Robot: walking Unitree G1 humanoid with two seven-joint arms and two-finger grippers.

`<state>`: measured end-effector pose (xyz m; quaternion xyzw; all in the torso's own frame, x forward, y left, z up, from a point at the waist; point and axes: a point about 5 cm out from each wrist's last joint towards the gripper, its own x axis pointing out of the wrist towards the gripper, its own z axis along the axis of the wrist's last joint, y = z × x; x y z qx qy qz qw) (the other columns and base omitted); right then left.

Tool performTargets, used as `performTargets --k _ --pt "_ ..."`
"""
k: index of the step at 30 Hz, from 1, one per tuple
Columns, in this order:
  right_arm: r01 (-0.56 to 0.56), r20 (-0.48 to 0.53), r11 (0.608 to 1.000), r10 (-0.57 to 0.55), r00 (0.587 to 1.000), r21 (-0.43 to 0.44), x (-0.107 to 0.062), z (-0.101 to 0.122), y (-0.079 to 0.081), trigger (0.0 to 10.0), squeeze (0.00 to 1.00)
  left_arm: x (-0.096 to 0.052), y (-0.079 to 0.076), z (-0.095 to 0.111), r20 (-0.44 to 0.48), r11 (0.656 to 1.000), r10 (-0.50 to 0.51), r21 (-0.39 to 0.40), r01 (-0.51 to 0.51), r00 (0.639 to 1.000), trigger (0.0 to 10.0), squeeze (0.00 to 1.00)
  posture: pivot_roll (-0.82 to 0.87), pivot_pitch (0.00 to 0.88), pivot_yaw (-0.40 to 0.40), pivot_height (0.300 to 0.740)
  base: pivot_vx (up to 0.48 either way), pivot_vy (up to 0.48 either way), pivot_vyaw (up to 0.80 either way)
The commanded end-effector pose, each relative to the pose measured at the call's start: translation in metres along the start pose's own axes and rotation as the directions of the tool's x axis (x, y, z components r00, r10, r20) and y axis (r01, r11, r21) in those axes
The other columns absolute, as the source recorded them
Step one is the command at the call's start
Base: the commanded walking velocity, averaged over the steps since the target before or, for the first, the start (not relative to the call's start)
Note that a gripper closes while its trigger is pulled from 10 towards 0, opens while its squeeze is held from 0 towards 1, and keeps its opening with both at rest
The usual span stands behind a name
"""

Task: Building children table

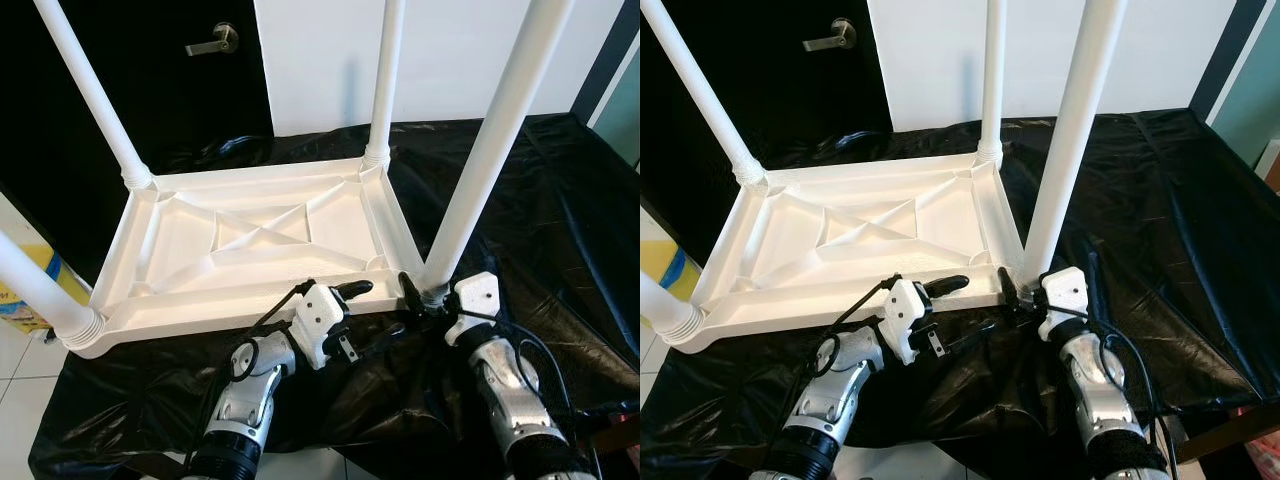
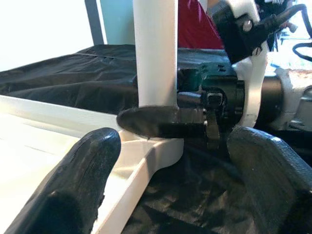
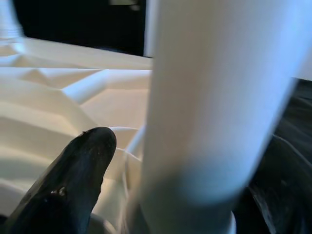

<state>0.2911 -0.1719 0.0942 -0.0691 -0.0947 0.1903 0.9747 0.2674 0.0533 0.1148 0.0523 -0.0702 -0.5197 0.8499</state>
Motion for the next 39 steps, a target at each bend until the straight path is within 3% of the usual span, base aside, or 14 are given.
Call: performTargets --k 1,7,20,21,23,24,39 --pt "-0.047 -0.016 0.999 0.047 0.999 0.019 0.002 -0.001 0.002 10.0 0.00 0.000 0.000 -0.001 -0.012 0.998 0.046 -0.032 -0.046 0.999 10.0 0.00 -0.12 0.000 0.013 0.740 0.000 0.000 0.00" --pt "-0.187 -0.042 0.982 0.187 0.982 0.002 0.011 0.005 -0.005 10.0 0.00 0.004 -0.008 0.001 -0.045 0.998 -0.027 -0.054 0.024 0.999 10.0 0.00 -0.12 0.000 0.015 0.740 0.000 0.000 0.00" --pt "-0.245 -0.115 0.969 0.242 0.963 -0.016 0.011 0.000 -0.018 10.0 0.00 0.006 -0.008 0.003 -0.063 0.997 -0.039 -0.070 0.035 0.997 10.0 0.00 -0.12 0.000 0.017 0.740 0.000 0.000 0.00" --pt "-0.244 -0.121 0.970 0.241 0.963 -0.018 0.011 -0.001 -0.020 5.7 0.00 0.006 -0.007 0.004 -0.067 0.997 -0.038 -0.071 0.033 0.997 10.0 0.00 -0.12 0.000 0.017 0.740 0.000 0.000 0.00" --pt "-0.242 -0.121 0.970 0.238 0.964 -0.019 0.012 -0.001 -0.021 5.7 0.00 0.007 -0.007 0.004 -0.068 0.997 -0.036 -0.071 0.032 0.997 10.0 0.00 -0.12 0.000 0.017 0.740 0.000 0.000 0.00" --pt "-0.245 -0.122 0.969 0.241 0.963 -0.020 0.012 0.000 -0.023 0.0 0.00 0.007 -0.006 0.005 -0.070 0.997 -0.034 -0.072 0.029 0.997 10.0 0.00 -0.12 0.000 0.017 0.740 0.000 0.000 0.00" --pt "-0.195 -0.112 0.980 0.197 0.974 0.027 0.014 0.000 -0.028 0.0 0.00 0.008 -0.002 0.007 -0.082 0.998 -0.024 -0.063 0.019 0.996 10.0 0.00 -0.12 0.000 0.019 0.740 0.000 0.000 0.00"
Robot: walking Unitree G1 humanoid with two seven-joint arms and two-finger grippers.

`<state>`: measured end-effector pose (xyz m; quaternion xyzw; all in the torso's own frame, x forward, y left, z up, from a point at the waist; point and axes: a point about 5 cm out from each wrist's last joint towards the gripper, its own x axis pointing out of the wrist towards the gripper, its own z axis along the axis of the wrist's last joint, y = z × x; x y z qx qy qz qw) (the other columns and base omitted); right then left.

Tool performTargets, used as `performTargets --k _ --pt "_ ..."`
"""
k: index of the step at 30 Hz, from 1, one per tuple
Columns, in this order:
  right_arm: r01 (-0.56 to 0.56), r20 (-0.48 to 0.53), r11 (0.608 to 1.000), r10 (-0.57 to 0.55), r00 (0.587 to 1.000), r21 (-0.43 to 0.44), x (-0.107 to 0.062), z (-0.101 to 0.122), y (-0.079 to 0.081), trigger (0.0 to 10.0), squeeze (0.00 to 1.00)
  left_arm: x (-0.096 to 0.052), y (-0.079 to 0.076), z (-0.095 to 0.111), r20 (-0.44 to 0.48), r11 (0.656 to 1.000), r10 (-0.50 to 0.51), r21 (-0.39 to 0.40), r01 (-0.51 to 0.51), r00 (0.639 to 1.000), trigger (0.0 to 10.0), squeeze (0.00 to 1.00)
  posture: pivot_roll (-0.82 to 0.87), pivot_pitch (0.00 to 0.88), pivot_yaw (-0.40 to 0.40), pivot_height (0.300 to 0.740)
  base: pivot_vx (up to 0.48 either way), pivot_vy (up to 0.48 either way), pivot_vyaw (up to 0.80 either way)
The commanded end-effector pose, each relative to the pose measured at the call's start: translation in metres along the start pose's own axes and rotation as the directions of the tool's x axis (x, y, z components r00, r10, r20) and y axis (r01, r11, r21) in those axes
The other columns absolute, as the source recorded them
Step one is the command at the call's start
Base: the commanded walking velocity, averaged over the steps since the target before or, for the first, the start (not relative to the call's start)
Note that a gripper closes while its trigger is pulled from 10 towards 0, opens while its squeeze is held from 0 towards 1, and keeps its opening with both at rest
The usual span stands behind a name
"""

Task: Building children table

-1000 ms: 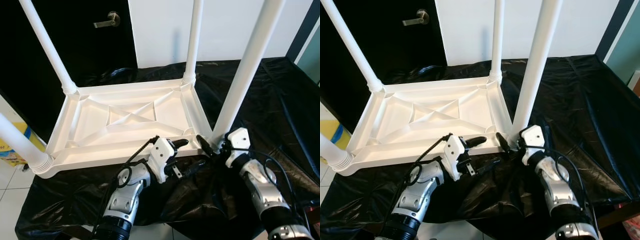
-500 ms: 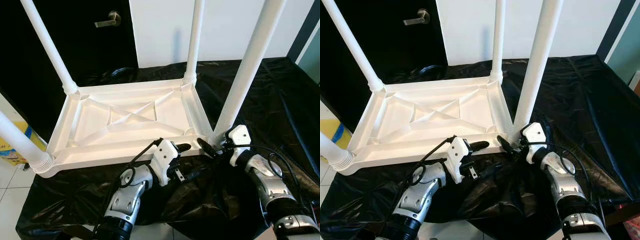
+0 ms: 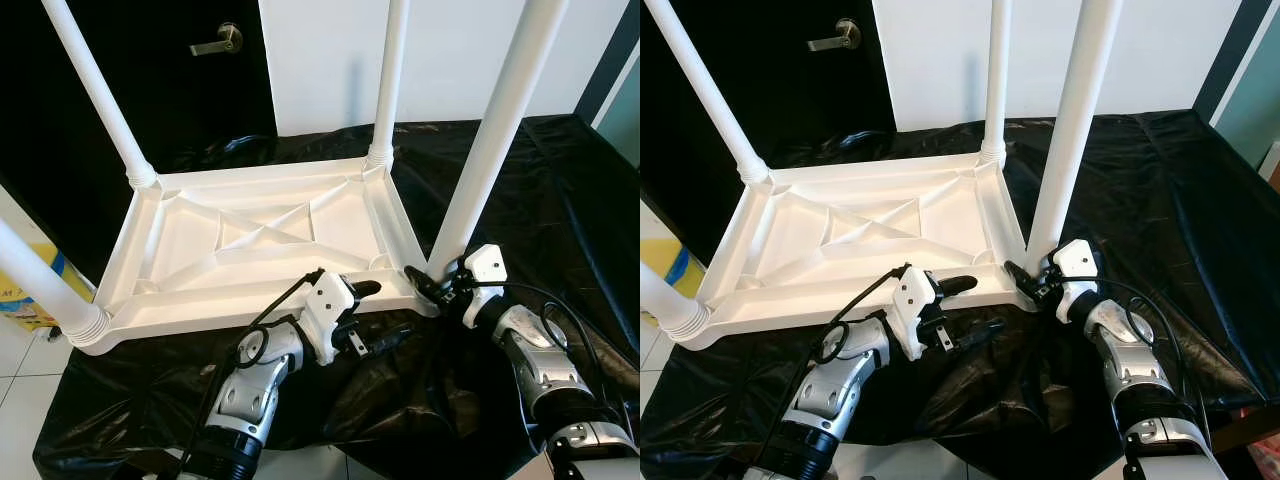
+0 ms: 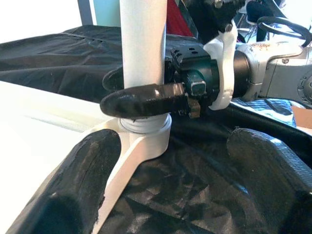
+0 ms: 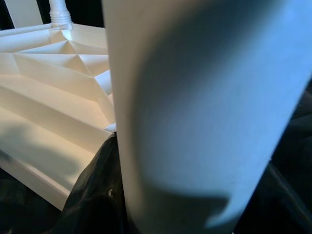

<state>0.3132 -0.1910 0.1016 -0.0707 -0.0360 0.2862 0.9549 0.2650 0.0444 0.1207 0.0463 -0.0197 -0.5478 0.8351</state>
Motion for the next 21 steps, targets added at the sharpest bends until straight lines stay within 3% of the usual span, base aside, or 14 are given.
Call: performTargets --k 1,2,12,14,17,19,20,21 --pt "0.016 -0.011 1.000 -0.016 1.000 -0.006 0.001 0.000 0.000 6.8 0.00 0.000 0.003 0.001 -0.008 0.999 0.047 0.001 -0.047 0.999 10.0 0.00 -0.12 0.000 0.019 0.740 0.000 0.000 0.00" --pt "0.048 0.002 0.999 -0.048 0.999 0.008 0.003 0.000 0.002 10.0 0.00 0.000 0.004 0.001 -0.010 0.999 0.049 0.002 -0.049 0.999 10.0 0.00 -0.12 0.000 0.017 0.740 0.000 0.000 0.00" --pt "0.248 -0.041 0.969 -0.248 0.968 0.008 0.015 -0.004 0.015 10.0 0.00 -0.001 0.008 0.004 -0.004 0.998 0.057 0.005 -0.057 0.998 10.0 0.00 -0.11 0.000 0.019 0.740 0.000 0.000 0.00" --pt "0.392 -0.058 0.918 -0.389 0.919 0.060 0.020 -0.005 0.020 10.0 0.00 -0.001 0.011 0.007 0.001 0.998 0.061 0.012 -0.061 0.998 10.0 0.00 -0.11 0.000 0.027 0.740 0.000 0.000 0.00" --pt "0.449 -0.071 0.890 -0.444 0.893 0.077 0.021 -0.007 0.023 10.0 0.00 -0.001 0.012 0.008 0.003 0.998 0.061 0.012 -0.061 0.998 10.0 0.00 -0.11 0.000 0.030 0.740 0.000 0.000 0.00" --pt "0.550 -0.092 0.831 -0.543 0.835 0.089 0.021 -0.010 0.029 10.0 0.00 0.000 0.013 0.009 0.007 0.998 0.059 0.011 -0.060 0.998 10.0 0.00 -0.12 0.000 0.033 0.740 0.000 0.000 0.00" --pt "0.550 -0.092 0.831 -0.543 0.835 0.089 0.021 -0.010 0.029 10.0 0.00 0.000 0.013 0.009 0.007 0.998 0.059 0.011 -0.060 0.998 10.0 0.00 -0.12 0.000 0.033 0.740 0.000 0.000 0.00" --pt "0.603 -0.108 0.793 -0.594 0.797 0.086 0.021 -0.011 0.031 10.0 0.00 0.000 0.013 0.009 0.008 0.998 0.059 0.011 -0.059 0.998 10.0 0.00 -0.12 0.000 0.035 0.740 0.000 0.000 0.00"
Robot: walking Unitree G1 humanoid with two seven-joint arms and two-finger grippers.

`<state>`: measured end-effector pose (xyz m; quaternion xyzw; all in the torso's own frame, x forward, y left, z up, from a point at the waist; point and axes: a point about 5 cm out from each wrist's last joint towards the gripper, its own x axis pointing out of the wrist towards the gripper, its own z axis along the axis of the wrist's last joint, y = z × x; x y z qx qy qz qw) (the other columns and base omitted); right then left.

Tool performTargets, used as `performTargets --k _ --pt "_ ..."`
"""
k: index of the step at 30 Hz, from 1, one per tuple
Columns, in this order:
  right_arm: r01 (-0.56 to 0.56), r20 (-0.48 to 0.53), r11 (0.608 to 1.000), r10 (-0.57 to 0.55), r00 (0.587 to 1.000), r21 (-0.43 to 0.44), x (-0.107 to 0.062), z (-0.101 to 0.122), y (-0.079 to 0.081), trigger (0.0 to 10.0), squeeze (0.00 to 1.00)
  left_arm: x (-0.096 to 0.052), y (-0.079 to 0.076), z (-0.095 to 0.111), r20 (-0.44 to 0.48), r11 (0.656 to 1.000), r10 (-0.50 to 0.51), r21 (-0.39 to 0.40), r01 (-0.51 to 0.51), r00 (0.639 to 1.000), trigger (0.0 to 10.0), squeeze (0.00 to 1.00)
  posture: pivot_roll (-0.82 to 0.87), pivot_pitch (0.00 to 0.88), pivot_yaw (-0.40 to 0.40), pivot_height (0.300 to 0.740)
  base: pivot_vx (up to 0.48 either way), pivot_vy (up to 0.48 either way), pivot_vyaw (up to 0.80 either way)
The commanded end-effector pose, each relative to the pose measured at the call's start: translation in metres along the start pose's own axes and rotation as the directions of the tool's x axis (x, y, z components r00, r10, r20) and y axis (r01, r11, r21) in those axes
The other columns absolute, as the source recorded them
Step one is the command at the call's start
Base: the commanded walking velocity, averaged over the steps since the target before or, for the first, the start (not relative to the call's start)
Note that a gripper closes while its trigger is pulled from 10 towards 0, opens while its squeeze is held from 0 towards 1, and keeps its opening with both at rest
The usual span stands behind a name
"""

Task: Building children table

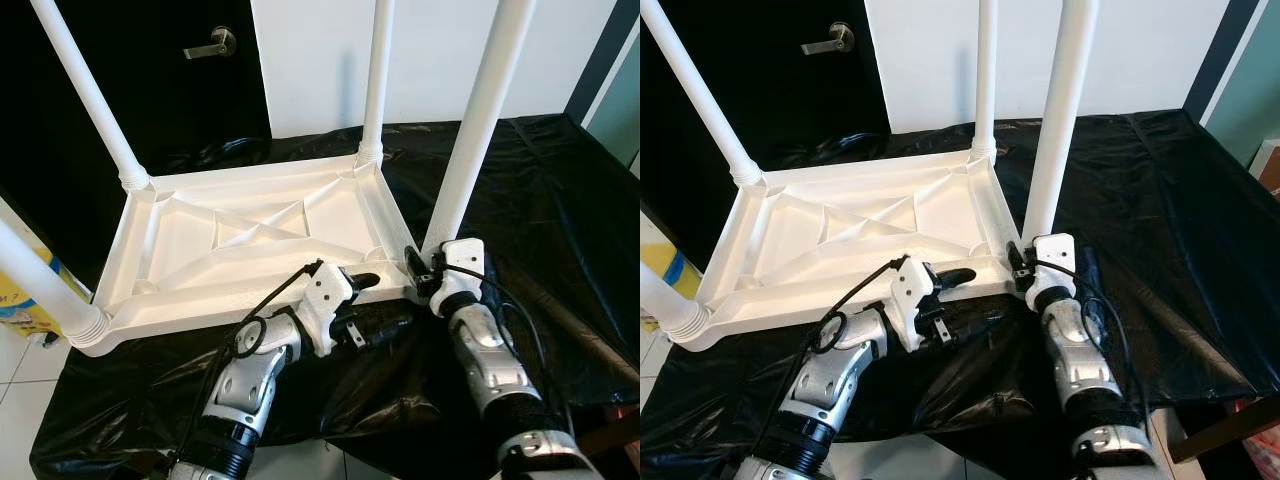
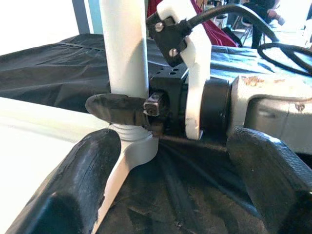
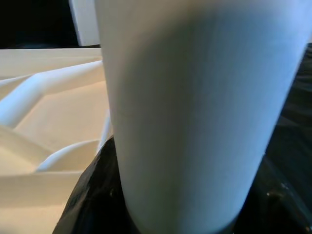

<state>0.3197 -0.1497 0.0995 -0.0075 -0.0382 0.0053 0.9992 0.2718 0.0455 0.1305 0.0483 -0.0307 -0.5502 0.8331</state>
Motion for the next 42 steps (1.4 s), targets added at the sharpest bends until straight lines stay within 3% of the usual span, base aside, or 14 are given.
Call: performTargets --k 1,5,19,20,21,22,33,35,37,38,40,42 --pt "0.140 -0.087 0.990 -0.140 0.986 -0.007 -0.008 -0.015 -0.003 10.0 0.00 -0.001 0.006 0.000 -0.007 0.998 0.063 -0.003 -0.063 0.998 10.0 0.00 -0.12 0.000 0.036 0.740 0.000 0.000 0.00" --pt "0.201 -0.096 0.979 -0.201 0.975 -0.001 -0.010 -0.016 0.003 10.0 0.00 0.000 0.008 0.002 -0.001 0.998 0.063 -0.004 -0.063 0.998 10.0 0.00 -0.12 0.000 0.040 0.740 0.000 0.000 0.00" --pt "0.238 -0.055 0.970 -0.240 0.969 -0.045 -0.011 -0.008 0.013 10.0 0.00 -0.001 0.012 0.005 0.001 0.999 0.049 0.004 -0.049 0.999 10.0 0.00 -0.13 0.000 0.058 0.740 0.000 0.000 0.00" --pt "0.235 -0.039 0.971 -0.237 0.971 -0.050 -0.011 -0.006 0.012 10.0 0.84 -0.001 0.011 0.004 0.001 0.999 0.048 0.003 -0.048 0.999 10.0 0.00 -0.13 0.000 0.059 0.740 0.000 0.000 0.00" --pt "0.235 -0.039 0.971 -0.237 0.971 -0.050 -0.011 -0.006 0.012 10.0 0.84 -0.001 0.011 0.004 0.001 0.999 0.048 0.003 -0.048 0.999 10.0 0.00 -0.13 0.000 0.059 0.740 0.000 0.000 0.00" --pt "0.217 -0.022 0.975 -0.219 0.976 -0.052 -0.011 -0.003 0.011 10.0 1.00 0.000 0.011 0.005 0.002 0.999 0.047 0.002 -0.047 0.999 10.0 0.00 -0.13 0.000 0.059 0.740 0.000 0.000 0.00" --pt "0.092 0.046 0.995 -0.090 0.995 -0.040 -0.013 0.009 0.001 10.0 1.00 0.000 0.011 0.006 0.007 0.999 0.040 0.000 -0.040 0.999 10.0 0.00 -0.14 0.000 0.055 0.740 0.000 0.000 0.00" --pt "0.049 0.061 0.998 -0.047 0.997 -0.034 -0.013 0.012 -0.003 10.0 1.00 0.000 0.012 0.006 0.006 0.999 0.040 0.001 -0.040 0.999 10.0 0.00 -0.14 0.000 0.054 0.740 0.000 0.000 0.00" --pt "-0.078 0.075 0.997 0.079 0.994 -0.022 -0.013 0.015 -0.006 10.0 0.99 -0.002 0.012 0.006 0.005 0.999 0.042 0.002 -0.042 0.999 10.0 0.00 -0.13 0.000 0.056 0.740 0.000 0.000 0.00" --pt "-0.135 0.089 0.990 0.138 0.986 -0.035 -0.012 0.017 -0.008 10.0 0.00 -0.002 0.012 0.006 0.005 0.999 0.043 0.002 -0.043 0.999 10.0 0.00 -0.13 0.000 0.059 0.740 0.000 0.000 0.00" --pt "-0.135 0.089 0.990 0.138 0.986 -0.035 -0.012 0.017 -0.008 10.0 0.00 -0.002 0.012 0.006 0.005 0.999 0.043 0.002 -0.043 0.999 10.0 0.00 -0.13 0.000 0.059 0.740 0.000 0.000 0.00" --pt "-0.252 0.086 0.967 0.256 0.963 -0.046 -0.008 0.019 -0.012 10.0 0.00 -0.002 0.012 0.006 0.004 0.999 0.042 0.002 -0.042 0.999 10.0 0.00 -0.13 0.000 0.060 0.740 0.000 0.000 0.00"
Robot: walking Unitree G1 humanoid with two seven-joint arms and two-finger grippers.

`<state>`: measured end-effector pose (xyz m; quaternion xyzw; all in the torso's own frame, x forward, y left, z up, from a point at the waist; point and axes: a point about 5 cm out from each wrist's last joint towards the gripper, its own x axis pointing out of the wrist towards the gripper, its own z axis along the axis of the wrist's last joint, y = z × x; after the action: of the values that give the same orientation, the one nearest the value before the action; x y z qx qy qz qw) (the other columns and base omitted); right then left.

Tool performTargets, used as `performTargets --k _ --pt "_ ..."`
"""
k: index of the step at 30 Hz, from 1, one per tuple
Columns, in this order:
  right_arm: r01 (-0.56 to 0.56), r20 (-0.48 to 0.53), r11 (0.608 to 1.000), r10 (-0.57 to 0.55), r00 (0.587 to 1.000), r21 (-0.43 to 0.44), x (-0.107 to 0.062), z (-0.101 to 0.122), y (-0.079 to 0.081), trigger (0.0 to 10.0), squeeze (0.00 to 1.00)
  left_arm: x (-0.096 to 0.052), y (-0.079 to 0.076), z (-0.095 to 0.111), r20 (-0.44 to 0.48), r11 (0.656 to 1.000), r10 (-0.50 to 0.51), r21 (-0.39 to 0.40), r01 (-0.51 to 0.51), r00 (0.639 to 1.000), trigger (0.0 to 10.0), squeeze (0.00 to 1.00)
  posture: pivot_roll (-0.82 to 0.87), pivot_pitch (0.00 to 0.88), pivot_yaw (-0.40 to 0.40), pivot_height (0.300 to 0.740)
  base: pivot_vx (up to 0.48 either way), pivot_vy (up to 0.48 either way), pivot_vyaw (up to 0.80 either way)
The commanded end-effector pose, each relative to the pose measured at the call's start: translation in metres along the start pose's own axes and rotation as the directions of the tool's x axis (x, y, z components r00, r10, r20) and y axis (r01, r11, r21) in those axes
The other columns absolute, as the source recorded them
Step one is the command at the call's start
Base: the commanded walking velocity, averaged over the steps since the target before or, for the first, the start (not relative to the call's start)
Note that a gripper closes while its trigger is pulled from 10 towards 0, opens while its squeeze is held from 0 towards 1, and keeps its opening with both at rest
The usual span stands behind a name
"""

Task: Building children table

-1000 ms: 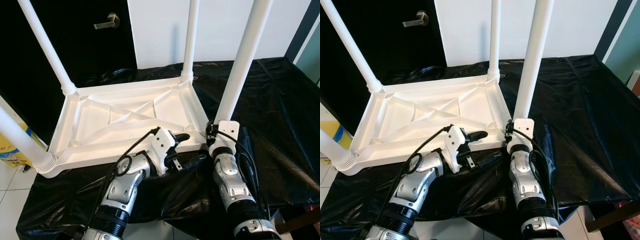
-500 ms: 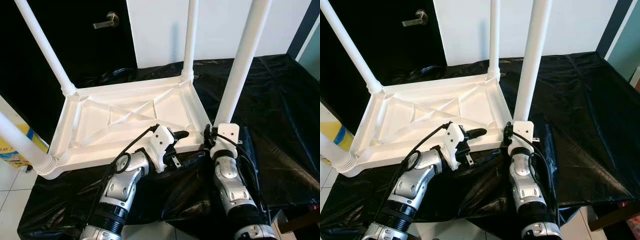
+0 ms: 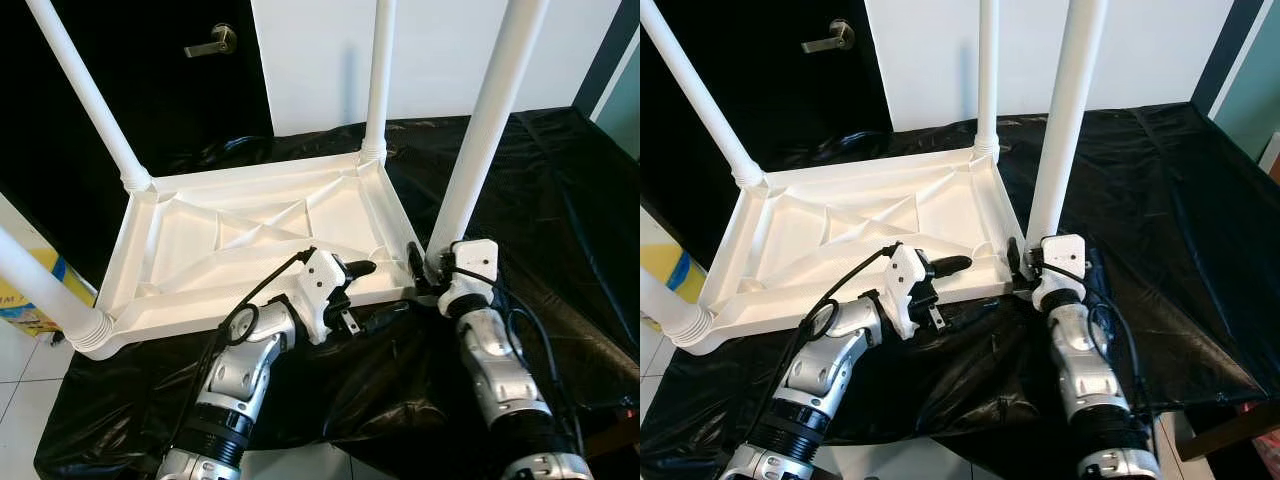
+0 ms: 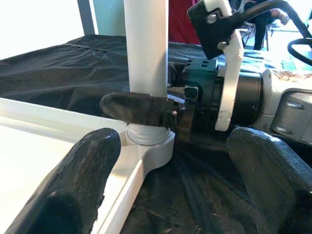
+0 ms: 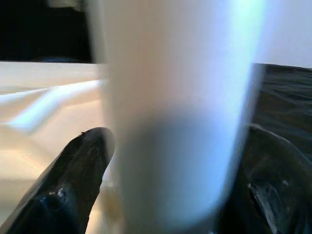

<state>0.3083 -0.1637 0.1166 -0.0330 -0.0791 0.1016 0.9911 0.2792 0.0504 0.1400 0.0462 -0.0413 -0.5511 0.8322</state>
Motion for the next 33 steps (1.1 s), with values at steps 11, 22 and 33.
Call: performTargets --k 11,22,33 --pt "-0.362 -0.073 0.932 0.360 0.930 -0.018 0.012 -0.001 -0.017 10.0 0.00 -0.001 0.004 -0.001 -0.017 0.999 0.044 -0.001 -0.044 0.999 10.0 0.00 -0.12 0.000 0.063 0.740 0.000 0.000 0.00" --pt "-0.473 -0.148 0.880 0.463 0.874 -0.037 0.019 -0.008 -0.026 0.0 0.00 -0.001 0.005 0.001 -0.011 0.999 0.050 0.003 -0.050 0.999 10.0 0.00 -0.11 0.000 0.053 0.740 0.000 0.000 0.00" --pt "-0.420 -0.154 0.907 0.412 0.898 -0.020 0.015 -0.014 -0.031 10.0 0.00 -0.002 0.001 -0.001 -0.013 0.999 0.051 -0.005 -0.051 0.999 10.0 0.00 -0.11 0.000 0.046 0.740 0.000 0.000 0.00"
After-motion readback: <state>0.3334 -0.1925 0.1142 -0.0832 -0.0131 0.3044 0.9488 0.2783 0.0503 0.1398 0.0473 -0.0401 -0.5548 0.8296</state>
